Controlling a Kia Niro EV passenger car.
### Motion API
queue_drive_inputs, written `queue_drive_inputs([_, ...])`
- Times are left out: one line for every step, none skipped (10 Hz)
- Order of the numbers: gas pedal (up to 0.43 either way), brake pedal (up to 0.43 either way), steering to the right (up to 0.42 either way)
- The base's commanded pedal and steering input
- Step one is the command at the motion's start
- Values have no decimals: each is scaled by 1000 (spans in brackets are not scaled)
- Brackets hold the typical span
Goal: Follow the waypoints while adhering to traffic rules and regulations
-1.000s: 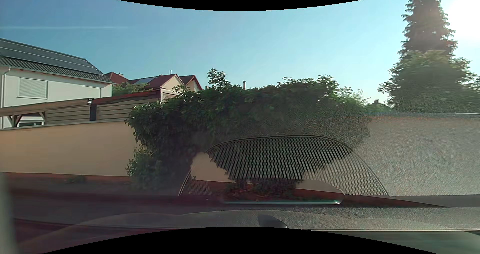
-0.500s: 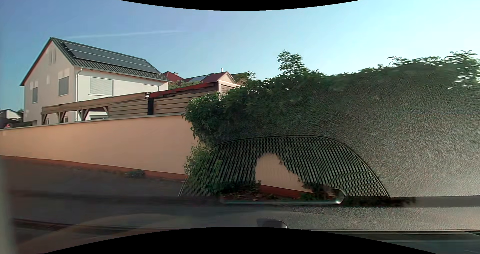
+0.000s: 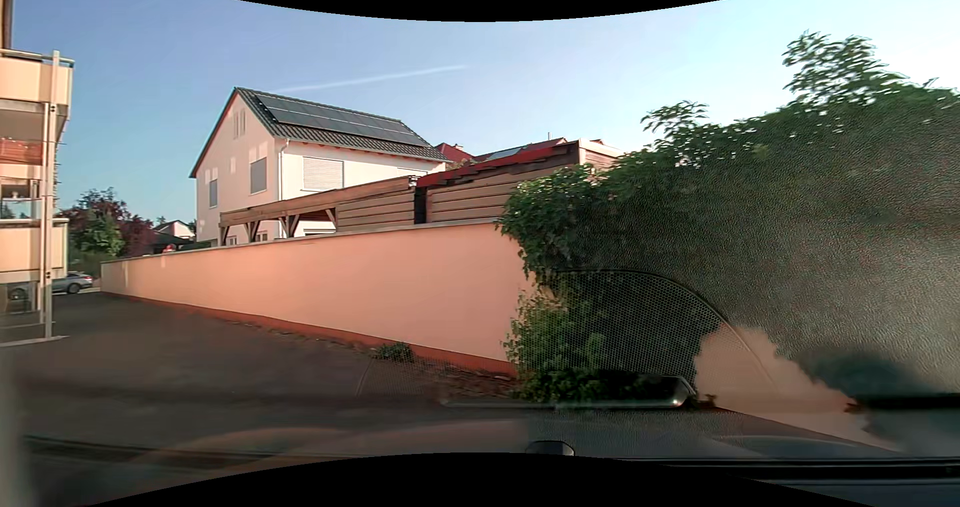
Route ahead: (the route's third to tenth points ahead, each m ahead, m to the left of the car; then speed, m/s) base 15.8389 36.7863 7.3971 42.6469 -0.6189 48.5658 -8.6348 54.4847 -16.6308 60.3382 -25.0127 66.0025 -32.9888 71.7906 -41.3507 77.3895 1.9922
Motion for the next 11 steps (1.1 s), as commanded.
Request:
queue_drive_inputs([0, 0, -866])
queue_drive_inputs([0, 0, -825])
queue_drive_inputs([0, 0, -792])
queue_drive_inputs([0, 0, -758])
queue_drive_inputs([0, 0, -733])
queue_drive_inputs([0, 0, -712])
queue_drive_inputs([0, 0, -686])
queue_drive_inputs([0, 0, -662])
queue_drive_inputs([0, 0, -648])
queue_drive_inputs([0, 0, -632])
queue_drive_inputs([0, 0, -603])
